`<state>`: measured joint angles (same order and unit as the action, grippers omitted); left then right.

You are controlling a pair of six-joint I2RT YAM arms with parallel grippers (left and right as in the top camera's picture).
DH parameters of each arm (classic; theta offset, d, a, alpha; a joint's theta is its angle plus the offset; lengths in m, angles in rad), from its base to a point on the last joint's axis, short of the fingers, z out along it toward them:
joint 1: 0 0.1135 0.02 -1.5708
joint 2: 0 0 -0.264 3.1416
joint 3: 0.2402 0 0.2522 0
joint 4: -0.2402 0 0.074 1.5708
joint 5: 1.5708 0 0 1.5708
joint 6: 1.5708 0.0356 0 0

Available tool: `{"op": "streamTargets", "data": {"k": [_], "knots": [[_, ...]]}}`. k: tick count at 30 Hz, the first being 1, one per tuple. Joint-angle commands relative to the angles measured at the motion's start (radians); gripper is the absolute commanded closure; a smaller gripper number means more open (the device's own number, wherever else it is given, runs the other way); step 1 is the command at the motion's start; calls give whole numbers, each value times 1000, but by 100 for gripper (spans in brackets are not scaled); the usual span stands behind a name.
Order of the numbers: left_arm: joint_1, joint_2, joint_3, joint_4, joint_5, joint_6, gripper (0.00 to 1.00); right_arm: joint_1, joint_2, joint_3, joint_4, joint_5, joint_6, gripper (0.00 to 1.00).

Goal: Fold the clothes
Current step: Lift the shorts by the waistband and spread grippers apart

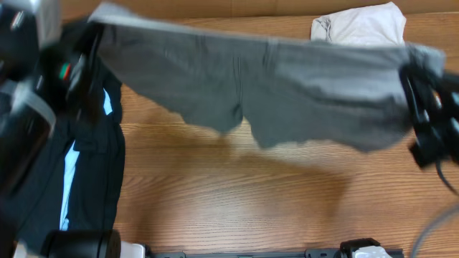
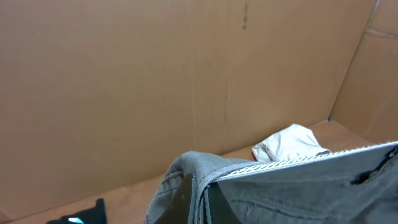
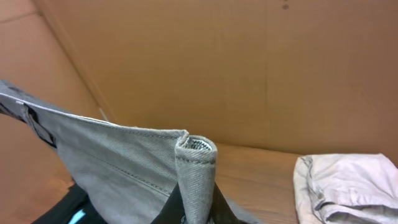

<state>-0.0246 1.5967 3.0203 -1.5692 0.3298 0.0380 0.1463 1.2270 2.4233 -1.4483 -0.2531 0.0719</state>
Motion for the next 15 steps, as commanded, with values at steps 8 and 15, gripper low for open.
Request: {"op": "streamTargets", "data": {"k": [8, 15], "knots": [[60, -19, -39, -120, -391, -18, 96, -32, -6, 11, -93, 222, 0, 96], [60, 85, -296, -120, -423, -53, 96, -32, 208, -3, -157, 179, -1, 96]]}}
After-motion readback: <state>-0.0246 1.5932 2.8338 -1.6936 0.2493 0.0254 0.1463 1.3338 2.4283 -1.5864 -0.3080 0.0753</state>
